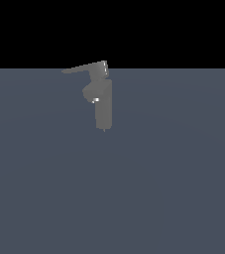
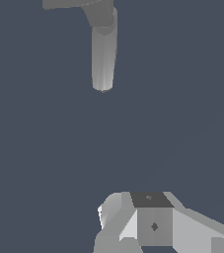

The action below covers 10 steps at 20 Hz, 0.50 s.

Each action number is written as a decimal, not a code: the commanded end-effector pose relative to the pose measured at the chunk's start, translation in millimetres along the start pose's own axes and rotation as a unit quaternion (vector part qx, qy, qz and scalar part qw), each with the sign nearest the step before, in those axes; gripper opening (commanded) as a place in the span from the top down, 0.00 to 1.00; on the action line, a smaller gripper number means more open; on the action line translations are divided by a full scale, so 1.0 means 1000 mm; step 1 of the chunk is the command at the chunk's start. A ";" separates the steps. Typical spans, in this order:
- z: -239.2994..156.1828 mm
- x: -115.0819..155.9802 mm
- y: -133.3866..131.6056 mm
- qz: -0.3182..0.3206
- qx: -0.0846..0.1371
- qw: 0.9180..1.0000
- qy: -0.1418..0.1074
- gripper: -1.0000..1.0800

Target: Turn on the faucet by rotating a designated handle.

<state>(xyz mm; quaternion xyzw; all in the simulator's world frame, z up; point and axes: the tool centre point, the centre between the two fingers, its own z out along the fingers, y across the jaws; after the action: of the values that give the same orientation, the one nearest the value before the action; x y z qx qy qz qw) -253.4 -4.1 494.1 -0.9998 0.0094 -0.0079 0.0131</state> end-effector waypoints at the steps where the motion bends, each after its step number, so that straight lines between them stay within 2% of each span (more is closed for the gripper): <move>1: 0.000 0.000 0.000 0.000 0.000 1.000 0.000 1.00; 10: -0.004 0.008 0.003 -0.011 -0.021 1.000 0.009 1.00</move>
<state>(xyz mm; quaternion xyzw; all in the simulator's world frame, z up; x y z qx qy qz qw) -245.9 -6.4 497.8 -0.9999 0.0009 -0.0155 -0.0050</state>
